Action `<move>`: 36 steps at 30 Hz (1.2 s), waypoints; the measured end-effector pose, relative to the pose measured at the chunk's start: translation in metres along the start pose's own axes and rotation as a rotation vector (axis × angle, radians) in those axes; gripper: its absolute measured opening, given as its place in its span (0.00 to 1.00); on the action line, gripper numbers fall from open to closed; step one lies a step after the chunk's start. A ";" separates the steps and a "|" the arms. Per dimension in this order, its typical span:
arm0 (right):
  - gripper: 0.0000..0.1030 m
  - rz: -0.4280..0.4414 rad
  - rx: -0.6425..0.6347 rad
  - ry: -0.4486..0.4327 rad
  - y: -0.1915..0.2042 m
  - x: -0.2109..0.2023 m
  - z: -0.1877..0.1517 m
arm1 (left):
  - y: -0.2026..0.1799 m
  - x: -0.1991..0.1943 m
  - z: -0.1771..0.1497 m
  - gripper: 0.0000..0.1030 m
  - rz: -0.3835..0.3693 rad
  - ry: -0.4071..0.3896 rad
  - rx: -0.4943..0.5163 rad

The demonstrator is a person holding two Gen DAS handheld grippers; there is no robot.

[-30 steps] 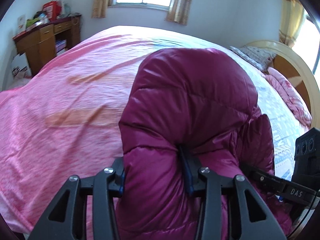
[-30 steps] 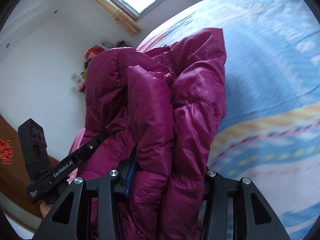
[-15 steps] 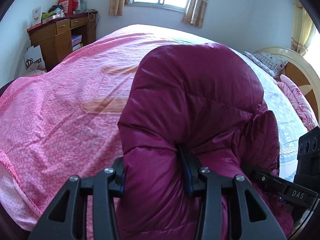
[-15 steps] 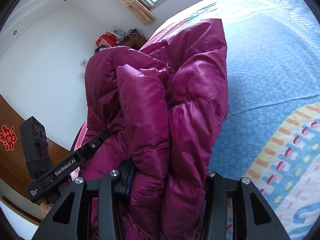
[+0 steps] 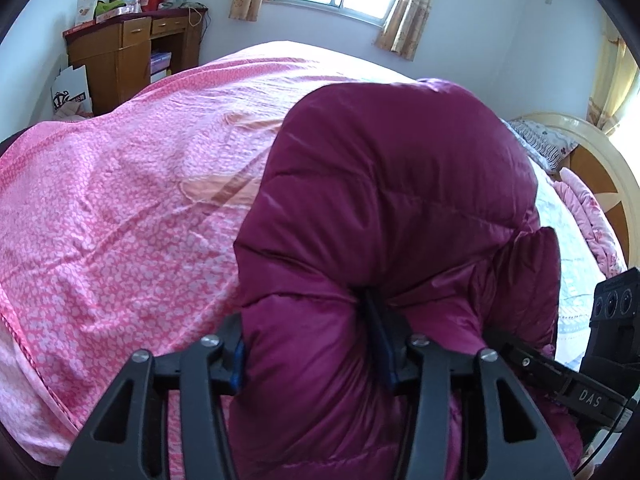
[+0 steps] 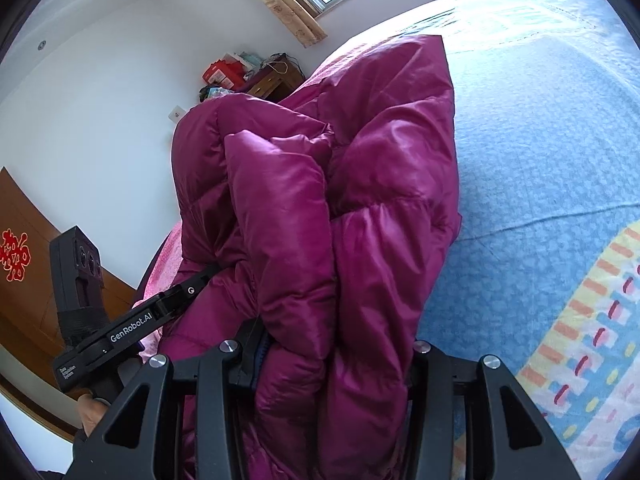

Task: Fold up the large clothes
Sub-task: 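Lift the magenta jacket bundle with both grippers and carry it across the bed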

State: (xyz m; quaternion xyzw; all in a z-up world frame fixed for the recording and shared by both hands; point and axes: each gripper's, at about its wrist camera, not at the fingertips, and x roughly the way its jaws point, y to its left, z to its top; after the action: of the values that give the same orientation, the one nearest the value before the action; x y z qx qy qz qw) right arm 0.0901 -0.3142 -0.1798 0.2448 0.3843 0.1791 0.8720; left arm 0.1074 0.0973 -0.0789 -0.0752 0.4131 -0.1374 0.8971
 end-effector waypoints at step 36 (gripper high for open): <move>0.36 0.152 -0.189 0.054 0.088 0.052 0.027 | 0.061 -0.054 0.049 0.33 0.158 -0.166 -0.066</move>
State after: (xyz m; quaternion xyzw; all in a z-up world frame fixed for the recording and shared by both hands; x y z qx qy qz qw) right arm 0.1328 -0.2241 -0.1442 0.1850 0.3693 0.2864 0.8645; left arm 0.1222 0.1733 -0.0237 -0.0828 0.3465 -0.0460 0.9333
